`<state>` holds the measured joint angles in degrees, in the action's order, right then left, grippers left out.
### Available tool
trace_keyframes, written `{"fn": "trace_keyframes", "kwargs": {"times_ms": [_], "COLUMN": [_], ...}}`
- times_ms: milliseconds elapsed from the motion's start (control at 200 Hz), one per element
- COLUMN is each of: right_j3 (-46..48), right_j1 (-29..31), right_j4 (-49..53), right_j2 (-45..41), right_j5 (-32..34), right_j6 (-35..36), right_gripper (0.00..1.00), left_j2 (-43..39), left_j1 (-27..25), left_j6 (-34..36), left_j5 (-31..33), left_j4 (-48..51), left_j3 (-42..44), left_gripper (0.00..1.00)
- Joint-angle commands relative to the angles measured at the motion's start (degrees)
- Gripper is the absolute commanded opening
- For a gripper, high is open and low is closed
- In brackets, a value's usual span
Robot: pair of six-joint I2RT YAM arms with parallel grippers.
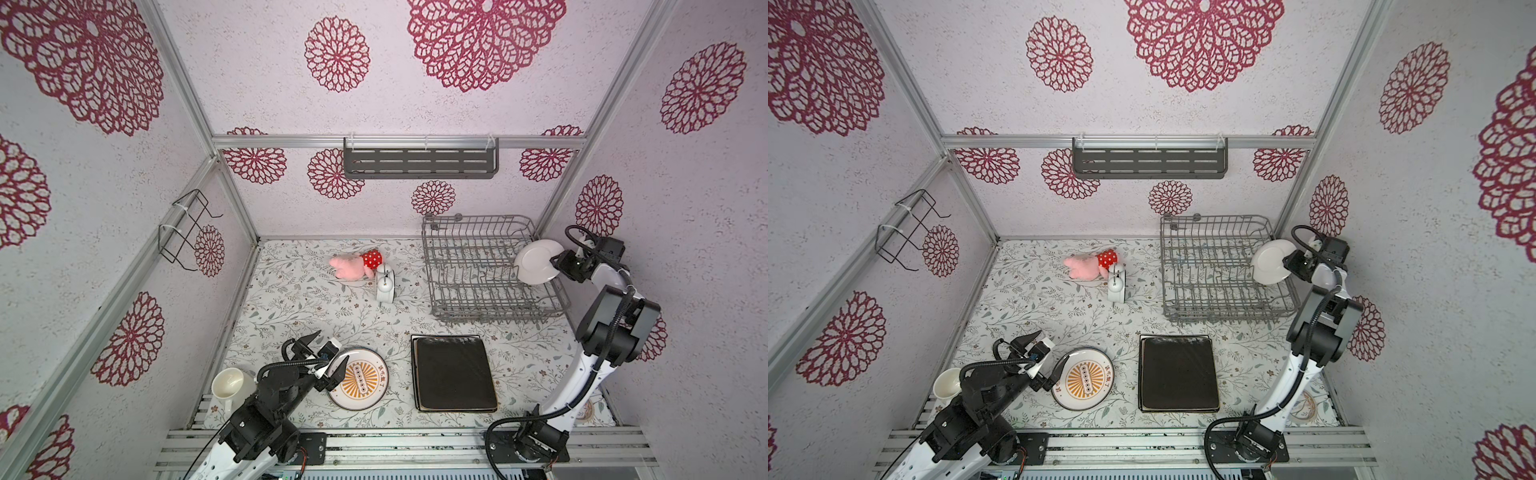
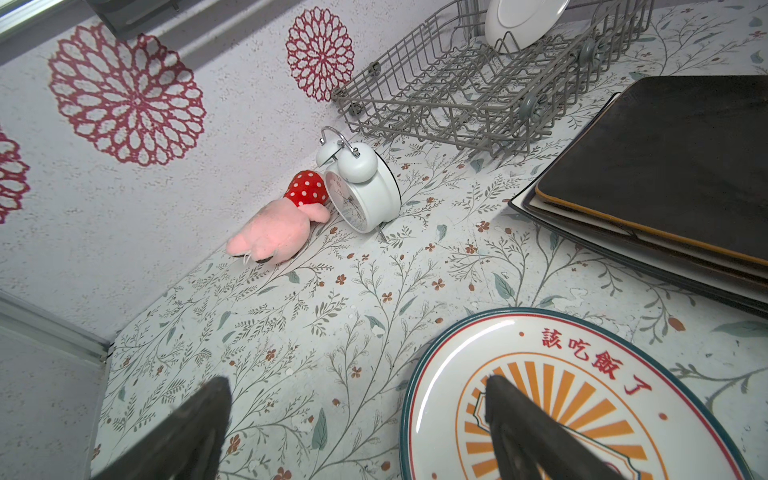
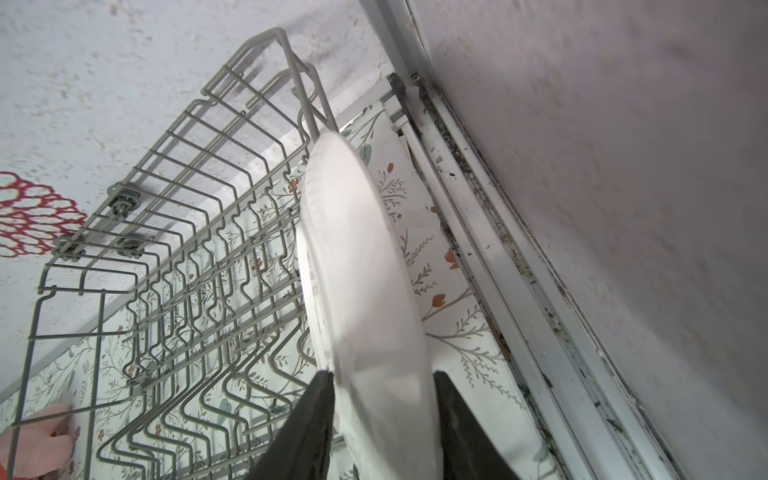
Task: Unload the plates from the dish rack
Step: 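Grasp the last white plate in the rack with the right gripper, then lift the white plate out of the rack with the right gripper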
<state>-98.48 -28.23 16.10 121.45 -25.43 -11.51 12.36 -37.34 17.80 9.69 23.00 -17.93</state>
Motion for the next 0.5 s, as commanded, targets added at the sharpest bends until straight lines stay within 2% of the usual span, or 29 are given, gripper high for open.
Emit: {"fn": "trace_keyframes", "kwargs": {"times_ms": [0, 495], "right_j3": [-1.20, -1.35], "right_j1": [0.85, 4.54], "right_j4": [-0.73, 2.04], "right_j2": [-2.83, -5.68], "right_j5": [-2.01, -1.64], "right_j6": [2.48, 8.63], "right_gripper": [0.39, 0.26], "left_j2": [-0.19, -2.33], "left_j1": [0.65, 0.61], "left_j6": [0.65, 0.72], "left_j5": [-0.29, -1.32], "left_j4": [-1.42, -0.68], "left_j3": [0.44, 0.53], "left_gripper": [0.97, 0.97]}}
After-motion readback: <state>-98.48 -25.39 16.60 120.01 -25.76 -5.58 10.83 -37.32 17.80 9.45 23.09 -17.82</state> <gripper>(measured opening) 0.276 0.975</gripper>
